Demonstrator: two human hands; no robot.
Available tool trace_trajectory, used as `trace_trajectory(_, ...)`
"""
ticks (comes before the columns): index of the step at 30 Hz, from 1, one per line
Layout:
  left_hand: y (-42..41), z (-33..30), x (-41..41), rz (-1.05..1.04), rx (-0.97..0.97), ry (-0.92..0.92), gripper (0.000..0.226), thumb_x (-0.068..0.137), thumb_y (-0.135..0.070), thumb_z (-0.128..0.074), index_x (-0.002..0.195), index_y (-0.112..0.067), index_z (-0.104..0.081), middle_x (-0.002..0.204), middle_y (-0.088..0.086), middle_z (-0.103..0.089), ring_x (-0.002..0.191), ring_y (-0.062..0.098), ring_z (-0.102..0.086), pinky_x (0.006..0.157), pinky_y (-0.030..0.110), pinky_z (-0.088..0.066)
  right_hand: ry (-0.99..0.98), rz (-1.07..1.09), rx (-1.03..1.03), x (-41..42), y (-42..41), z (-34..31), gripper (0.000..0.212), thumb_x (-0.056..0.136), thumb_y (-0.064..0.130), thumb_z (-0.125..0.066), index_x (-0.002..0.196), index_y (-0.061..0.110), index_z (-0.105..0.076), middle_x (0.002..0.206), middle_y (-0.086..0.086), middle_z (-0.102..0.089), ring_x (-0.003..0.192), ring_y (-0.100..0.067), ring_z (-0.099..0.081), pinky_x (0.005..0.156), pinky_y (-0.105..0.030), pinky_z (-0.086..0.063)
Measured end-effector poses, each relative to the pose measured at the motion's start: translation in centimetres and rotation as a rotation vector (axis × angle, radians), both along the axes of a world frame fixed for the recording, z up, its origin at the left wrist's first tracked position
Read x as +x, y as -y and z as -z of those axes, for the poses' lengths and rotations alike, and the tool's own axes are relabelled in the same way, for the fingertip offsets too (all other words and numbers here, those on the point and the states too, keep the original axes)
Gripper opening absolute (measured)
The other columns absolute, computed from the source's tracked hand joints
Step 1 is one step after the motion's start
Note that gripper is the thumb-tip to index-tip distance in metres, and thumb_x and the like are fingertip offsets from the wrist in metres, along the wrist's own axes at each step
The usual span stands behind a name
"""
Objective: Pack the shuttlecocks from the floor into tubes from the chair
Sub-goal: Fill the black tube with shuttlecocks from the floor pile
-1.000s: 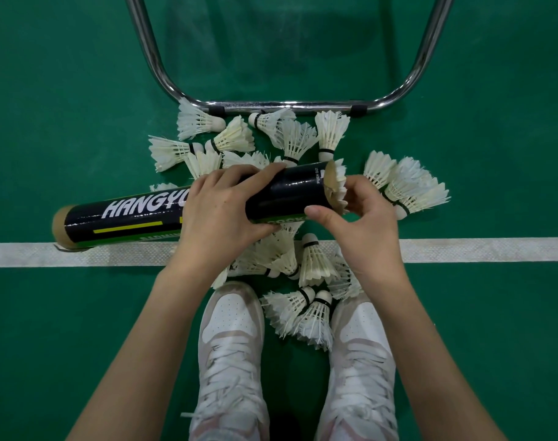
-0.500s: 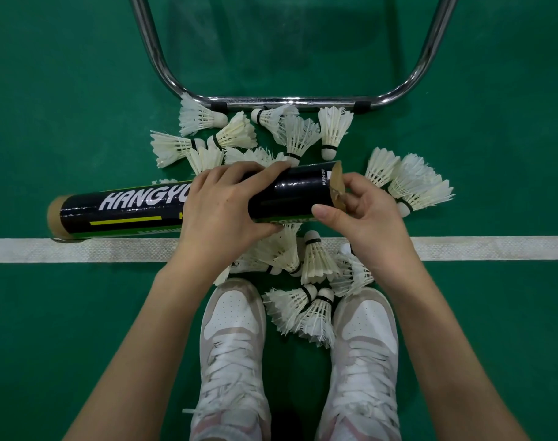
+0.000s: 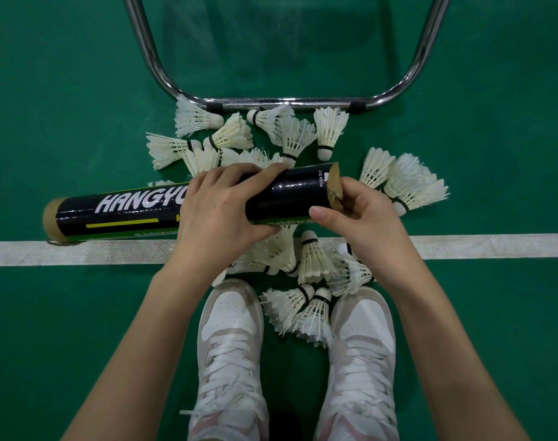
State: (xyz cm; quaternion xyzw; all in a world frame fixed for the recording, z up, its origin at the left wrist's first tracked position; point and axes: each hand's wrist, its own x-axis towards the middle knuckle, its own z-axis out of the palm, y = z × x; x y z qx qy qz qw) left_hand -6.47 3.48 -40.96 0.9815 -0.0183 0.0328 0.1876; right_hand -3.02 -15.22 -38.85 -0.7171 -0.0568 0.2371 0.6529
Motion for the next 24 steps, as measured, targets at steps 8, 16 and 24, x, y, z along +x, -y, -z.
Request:
trace_trajectory(8,-0.1,-0.3,0.1,0.011,-0.002,0.016,0.076,0.064,-0.040,-0.078,0.133,-0.034,-0.047,0.116,0.003,-0.061,0.104,0.031,-0.055,0.092,0.043,-0.037,-0.039,-0.055,0.040,0.5,0.0,-0.2,0.031,0.081,-0.004,-0.063,0.100,0.020,-0.058,0.094,0.006,-0.066,0.088,-0.001,-0.064,0.082,-0.018,-0.050)
trace_trajectory(16,0.1,-0.1,-0.1,0.019,-0.006,0.004,0.079,0.063,-0.037,-0.081,0.134,-0.033,-0.048,0.115,0.002,-0.060,0.104,0.031,-0.055,0.093,0.044,-0.036,-0.088,-0.149,0.065,0.8,0.3,-0.4,0.037,0.085,-0.008,-0.056,0.106,0.021,-0.051,0.095,0.006,-0.063,0.084,0.005,-0.062,0.076,-0.011,-0.048)
trace_trajectory(24,0.3,0.1,-0.1,0.016,-0.021,-0.022,0.080,0.062,-0.039,-0.081,0.134,-0.034,-0.047,0.116,0.002,-0.060,0.105,0.030,-0.055,0.093,0.044,-0.036,-0.086,-0.180,0.024,1.1,0.5,-0.4,0.036,0.085,-0.008,-0.056,0.106,0.021,-0.049,0.094,0.005,-0.064,0.086,0.002,-0.063,0.080,-0.015,-0.050)
